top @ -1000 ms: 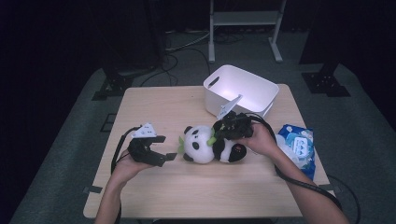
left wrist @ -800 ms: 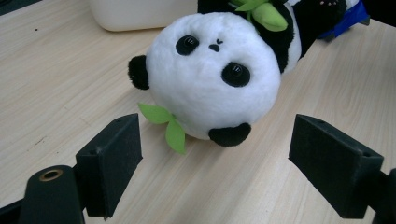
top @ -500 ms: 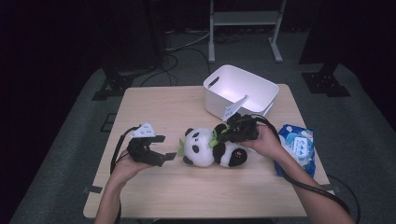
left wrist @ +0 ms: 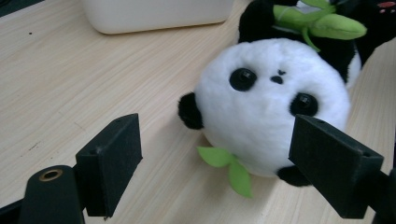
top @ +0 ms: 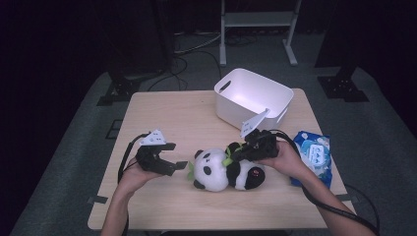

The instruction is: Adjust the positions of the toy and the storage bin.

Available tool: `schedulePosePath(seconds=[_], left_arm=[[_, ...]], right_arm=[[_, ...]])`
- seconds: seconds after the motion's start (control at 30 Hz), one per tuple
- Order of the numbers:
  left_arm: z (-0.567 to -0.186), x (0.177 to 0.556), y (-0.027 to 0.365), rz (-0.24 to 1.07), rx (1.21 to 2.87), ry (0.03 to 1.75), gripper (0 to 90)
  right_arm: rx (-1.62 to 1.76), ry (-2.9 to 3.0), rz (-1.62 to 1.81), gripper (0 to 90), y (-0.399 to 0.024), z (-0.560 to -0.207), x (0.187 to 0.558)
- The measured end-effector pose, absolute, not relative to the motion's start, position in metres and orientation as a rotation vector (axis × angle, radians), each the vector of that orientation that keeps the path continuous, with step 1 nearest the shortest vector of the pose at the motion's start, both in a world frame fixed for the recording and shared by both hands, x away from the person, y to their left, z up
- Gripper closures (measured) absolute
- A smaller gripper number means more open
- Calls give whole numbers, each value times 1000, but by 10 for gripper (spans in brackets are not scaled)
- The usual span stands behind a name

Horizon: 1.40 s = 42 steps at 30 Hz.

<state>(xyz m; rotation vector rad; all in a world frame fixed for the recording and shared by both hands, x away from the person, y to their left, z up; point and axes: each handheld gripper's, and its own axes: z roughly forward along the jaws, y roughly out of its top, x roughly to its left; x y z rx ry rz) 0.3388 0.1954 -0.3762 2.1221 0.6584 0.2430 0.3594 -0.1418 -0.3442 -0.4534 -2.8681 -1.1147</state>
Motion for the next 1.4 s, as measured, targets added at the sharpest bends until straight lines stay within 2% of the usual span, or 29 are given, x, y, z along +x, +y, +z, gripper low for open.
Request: schedulePosePath(seconds=[0.53, 1.4], left_arm=[[-378, 341, 199, 242, 2115, 672, 157], [-382, 346, 223, 250, 2078, 727, 157]], right_arm=[[-450, -2835, -1107, 811, -142, -340, 360], [-633, -2887, -1097, 621, -155, -314, 426]])
